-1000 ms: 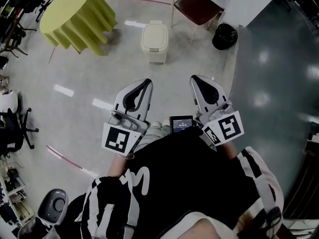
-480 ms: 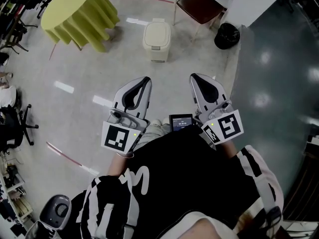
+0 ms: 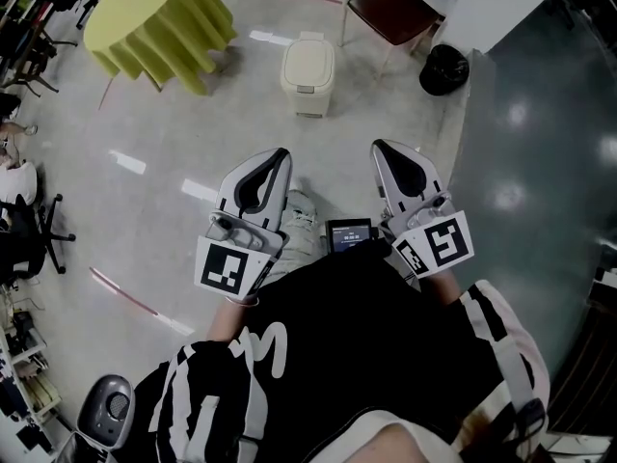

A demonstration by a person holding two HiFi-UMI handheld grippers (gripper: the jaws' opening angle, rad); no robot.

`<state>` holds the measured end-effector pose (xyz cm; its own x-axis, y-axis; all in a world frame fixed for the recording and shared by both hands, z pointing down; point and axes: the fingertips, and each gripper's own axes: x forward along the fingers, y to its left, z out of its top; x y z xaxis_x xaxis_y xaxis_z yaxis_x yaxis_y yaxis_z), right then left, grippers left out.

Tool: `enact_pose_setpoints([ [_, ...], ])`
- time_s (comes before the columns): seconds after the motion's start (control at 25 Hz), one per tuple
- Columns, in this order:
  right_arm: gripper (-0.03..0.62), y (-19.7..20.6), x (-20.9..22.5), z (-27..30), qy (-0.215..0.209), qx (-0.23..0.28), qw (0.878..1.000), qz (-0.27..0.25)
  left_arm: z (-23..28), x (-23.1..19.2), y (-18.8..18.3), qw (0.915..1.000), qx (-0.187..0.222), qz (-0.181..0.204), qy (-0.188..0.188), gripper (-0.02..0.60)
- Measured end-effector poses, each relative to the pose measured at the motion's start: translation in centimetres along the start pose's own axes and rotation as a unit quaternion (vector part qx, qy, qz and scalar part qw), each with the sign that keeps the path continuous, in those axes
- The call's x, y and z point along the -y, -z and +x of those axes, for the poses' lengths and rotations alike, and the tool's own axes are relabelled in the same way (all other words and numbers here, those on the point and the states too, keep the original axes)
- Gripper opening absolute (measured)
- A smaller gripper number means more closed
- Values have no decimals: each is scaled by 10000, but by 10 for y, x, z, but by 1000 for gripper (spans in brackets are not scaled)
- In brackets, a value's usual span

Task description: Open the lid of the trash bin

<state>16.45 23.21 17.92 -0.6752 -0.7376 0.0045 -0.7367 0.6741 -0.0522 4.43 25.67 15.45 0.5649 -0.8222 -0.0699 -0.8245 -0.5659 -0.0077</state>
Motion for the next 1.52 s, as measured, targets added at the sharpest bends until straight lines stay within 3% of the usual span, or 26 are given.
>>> enact_pose_setpoints([
  [0.44,6,3,12,29,38,-30,10000,-39,18,-26,8,10000,12,-9,58,8],
  [1.52,6,-5,101,196,320,-126,9993,-142,153,-173,21,9992,-19,-185,353,6],
])
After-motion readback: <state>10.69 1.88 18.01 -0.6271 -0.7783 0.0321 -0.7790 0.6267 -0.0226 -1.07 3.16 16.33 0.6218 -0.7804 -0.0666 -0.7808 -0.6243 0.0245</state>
